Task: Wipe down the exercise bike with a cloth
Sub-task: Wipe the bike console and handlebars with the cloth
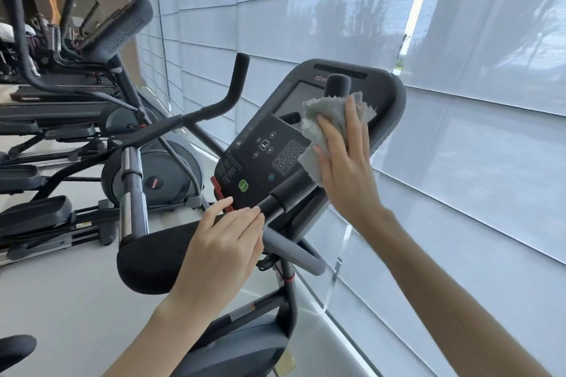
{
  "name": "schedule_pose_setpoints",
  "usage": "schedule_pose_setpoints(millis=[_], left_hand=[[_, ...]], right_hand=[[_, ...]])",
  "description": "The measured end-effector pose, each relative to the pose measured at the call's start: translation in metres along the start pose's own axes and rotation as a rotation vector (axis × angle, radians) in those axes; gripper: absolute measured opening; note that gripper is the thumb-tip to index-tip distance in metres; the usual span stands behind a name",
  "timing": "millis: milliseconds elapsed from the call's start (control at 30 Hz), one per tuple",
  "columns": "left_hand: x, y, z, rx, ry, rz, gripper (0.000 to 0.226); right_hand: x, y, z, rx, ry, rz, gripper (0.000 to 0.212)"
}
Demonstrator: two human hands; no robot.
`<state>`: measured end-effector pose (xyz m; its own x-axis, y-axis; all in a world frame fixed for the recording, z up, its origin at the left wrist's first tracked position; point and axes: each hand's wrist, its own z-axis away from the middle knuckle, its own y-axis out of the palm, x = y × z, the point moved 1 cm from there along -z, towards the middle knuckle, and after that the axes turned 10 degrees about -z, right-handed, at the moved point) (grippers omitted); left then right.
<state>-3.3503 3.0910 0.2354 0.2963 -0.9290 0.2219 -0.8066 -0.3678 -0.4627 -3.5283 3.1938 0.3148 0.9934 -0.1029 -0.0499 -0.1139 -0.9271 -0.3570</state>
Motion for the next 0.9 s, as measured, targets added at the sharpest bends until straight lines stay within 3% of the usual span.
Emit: schedule_pose_setpoints(millis=[200, 333, 467, 567, 767, 900], left_hand=[[0.005, 0.002, -0.001, -0.009, 0.022, 0.016, 0.019], [0.005, 0.002, -0.001, -0.003, 0.027, 0.021, 0.021], [0.006, -0.001, 0.0, 0.001, 0.02, 0.031, 0.021], [0.006, -0.003, 0.002, 0.009, 0.014, 0.031, 0.023], [0.007, -0.004, 0.003, 0.013, 0.012, 0.024, 0.027], [0.006, -0.002, 0.002, -0.003, 0.007, 0.025, 0.026]], right_hand=[[-0.049, 0.001, -0.074, 0.217, -0.341, 0.481, 0.02], [-0.05, 0.003, -0.079, 0.361, -0.383, 0.499, 0.045], [-0.037, 0.013, -0.053, 0.39, -0.514, 0.464, 0.047], [-0.024, 0.023, -0.028, 0.458, -0.464, 0.372, 0.045], [0.007, 0.031, -0.009, 0.604, -0.115, 0.087, 0.053], [0.017, 0.032, 0.004, 0.578, -0.06, -0.033, 0.051]])
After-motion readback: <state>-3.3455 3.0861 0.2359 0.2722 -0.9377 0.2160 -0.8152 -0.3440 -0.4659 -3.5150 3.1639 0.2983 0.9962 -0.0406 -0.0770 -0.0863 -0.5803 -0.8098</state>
